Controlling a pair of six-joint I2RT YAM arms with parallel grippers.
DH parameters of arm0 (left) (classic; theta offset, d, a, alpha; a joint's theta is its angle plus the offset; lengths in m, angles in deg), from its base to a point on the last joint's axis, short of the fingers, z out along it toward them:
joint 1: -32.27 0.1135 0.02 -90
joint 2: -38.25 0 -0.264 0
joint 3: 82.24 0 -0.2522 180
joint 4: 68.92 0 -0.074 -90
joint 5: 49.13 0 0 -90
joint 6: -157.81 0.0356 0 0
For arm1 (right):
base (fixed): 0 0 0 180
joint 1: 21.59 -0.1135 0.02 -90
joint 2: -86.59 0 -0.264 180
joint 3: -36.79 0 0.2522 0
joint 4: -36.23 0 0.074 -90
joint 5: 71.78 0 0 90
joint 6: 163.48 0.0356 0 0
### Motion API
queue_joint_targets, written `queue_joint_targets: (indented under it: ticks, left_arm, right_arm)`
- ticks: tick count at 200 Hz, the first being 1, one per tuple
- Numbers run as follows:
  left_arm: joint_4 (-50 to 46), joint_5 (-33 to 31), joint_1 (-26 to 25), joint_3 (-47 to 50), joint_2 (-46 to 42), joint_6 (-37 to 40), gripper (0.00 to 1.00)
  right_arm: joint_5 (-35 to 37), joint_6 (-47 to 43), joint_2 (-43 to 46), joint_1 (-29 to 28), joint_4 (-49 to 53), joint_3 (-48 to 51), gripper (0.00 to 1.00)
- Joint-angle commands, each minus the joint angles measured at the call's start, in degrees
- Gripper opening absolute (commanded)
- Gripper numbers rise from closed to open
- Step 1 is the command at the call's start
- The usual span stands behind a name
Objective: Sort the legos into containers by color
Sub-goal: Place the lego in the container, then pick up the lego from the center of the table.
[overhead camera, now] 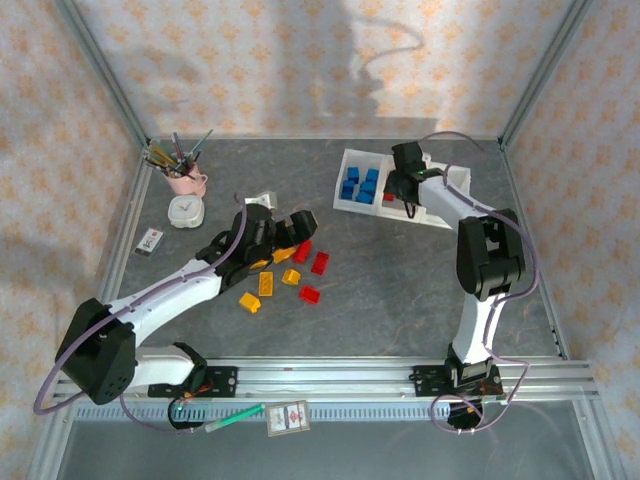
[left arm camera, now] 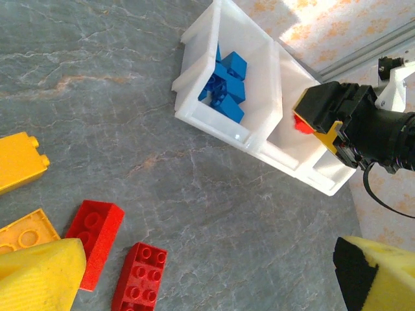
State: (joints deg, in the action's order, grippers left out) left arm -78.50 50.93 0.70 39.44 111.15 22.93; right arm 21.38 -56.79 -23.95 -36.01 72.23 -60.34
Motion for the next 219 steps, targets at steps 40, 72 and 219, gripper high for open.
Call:
queue_joint_targets:
  ticks: [40,72,219]
  left_arm:
    - [0.3,-0.57,-0.31,-3.03,-0.17,2.17,0.99]
    - [-1.09,-1.48,-0.17,-2.36,-1.82,2.69,0.99]
    - [-9.31,-6.98,5.84,11.8,-19.64,-0.28,0.99]
  right_arm:
    - [-0.4,-0.56,2.29,0.32,1.85,-1.41,0.7]
    - [-2.36,0.57,7.41,-1.31,1.23,2.26,0.71]
    - [-6.16,14.12,12.48,-26.21,-2.84,18.25,0.78]
